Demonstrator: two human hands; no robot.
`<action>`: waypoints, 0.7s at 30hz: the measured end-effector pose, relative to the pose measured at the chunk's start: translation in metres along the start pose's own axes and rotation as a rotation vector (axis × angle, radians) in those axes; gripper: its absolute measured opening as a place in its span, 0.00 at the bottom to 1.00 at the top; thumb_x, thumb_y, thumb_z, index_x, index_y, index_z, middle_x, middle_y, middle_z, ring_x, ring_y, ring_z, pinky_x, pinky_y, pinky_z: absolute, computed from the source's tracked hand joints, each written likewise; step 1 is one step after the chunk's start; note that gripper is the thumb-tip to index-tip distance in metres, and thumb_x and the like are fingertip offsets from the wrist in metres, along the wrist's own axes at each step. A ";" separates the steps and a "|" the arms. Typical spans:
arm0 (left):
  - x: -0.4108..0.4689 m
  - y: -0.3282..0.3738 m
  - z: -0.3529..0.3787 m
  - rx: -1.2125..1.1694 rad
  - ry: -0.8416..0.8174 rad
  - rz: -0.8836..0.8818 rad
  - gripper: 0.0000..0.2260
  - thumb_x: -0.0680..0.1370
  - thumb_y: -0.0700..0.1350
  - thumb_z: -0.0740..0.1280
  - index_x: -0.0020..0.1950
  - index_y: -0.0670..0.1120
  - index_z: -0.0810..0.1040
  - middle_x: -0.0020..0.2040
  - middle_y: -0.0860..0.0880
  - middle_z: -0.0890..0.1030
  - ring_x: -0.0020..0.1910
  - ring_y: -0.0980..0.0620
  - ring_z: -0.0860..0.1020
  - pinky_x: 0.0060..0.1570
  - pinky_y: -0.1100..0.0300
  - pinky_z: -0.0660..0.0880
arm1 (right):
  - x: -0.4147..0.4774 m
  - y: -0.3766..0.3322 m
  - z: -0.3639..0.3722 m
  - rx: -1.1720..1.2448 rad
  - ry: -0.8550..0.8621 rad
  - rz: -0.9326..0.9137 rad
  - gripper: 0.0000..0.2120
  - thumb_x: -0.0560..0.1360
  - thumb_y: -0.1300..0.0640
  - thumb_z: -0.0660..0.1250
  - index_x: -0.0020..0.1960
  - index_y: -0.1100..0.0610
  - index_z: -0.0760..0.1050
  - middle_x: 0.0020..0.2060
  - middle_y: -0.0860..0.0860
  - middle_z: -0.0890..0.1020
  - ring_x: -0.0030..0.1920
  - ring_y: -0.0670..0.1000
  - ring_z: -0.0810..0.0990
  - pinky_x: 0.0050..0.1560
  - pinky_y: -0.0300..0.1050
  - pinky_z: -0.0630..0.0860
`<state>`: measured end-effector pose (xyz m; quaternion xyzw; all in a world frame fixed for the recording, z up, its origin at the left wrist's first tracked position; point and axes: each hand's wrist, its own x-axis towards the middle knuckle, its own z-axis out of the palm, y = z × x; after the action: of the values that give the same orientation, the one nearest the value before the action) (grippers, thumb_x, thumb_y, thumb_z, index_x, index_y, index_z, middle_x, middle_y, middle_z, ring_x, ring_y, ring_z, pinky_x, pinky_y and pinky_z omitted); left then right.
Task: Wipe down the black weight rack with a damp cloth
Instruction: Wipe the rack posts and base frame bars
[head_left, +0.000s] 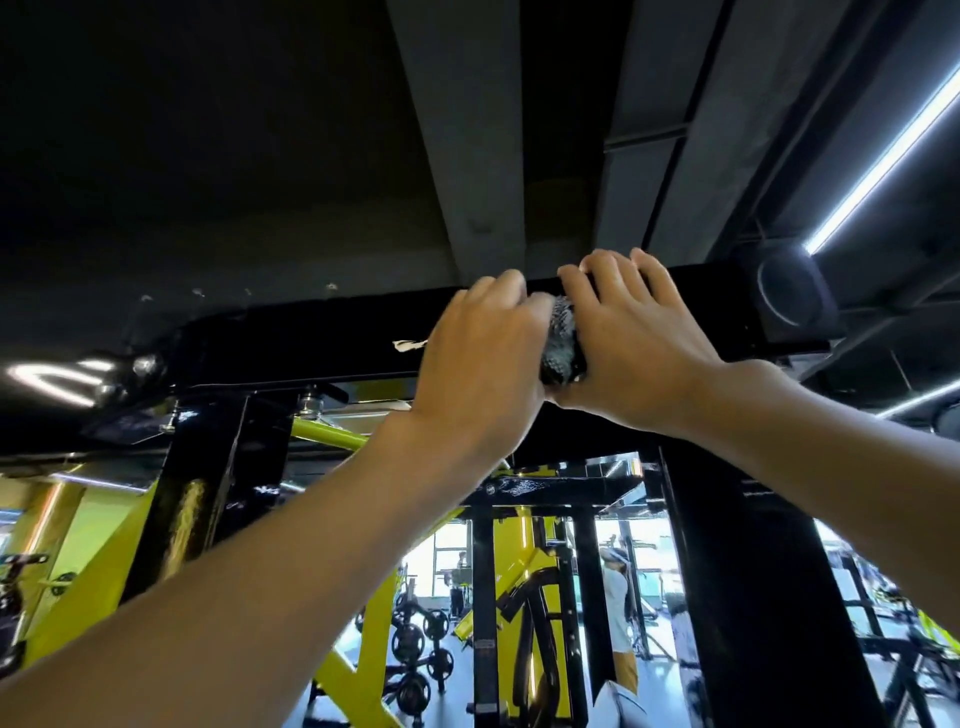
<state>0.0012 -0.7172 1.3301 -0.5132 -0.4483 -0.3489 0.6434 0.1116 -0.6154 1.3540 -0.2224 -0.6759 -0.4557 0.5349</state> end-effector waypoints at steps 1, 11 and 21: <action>-0.001 0.003 0.002 -0.015 0.006 0.019 0.25 0.72 0.38 0.74 0.68 0.45 0.74 0.51 0.46 0.77 0.51 0.46 0.74 0.50 0.55 0.70 | 0.001 -0.002 0.001 0.013 -0.002 0.003 0.49 0.66 0.31 0.70 0.75 0.59 0.60 0.68 0.57 0.69 0.72 0.59 0.65 0.76 0.57 0.53; -0.037 -0.002 0.027 0.152 0.052 0.177 0.24 0.77 0.44 0.72 0.71 0.38 0.73 0.71 0.35 0.71 0.70 0.38 0.71 0.69 0.49 0.70 | -0.004 0.001 0.005 -0.013 0.044 0.003 0.44 0.67 0.34 0.63 0.73 0.63 0.65 0.64 0.61 0.73 0.64 0.64 0.72 0.70 0.60 0.64; -0.013 -0.020 0.009 -0.179 0.079 0.037 0.14 0.74 0.38 0.74 0.59 0.44 0.83 0.51 0.44 0.79 0.51 0.45 0.77 0.50 0.46 0.79 | 0.010 0.000 -0.003 0.000 -0.027 -0.064 0.51 0.66 0.30 0.69 0.77 0.58 0.58 0.73 0.58 0.65 0.75 0.59 0.60 0.76 0.60 0.50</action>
<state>-0.0233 -0.7130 1.3255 -0.5625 -0.3802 -0.3957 0.6184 0.1102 -0.6197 1.3634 -0.2066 -0.6898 -0.4696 0.5108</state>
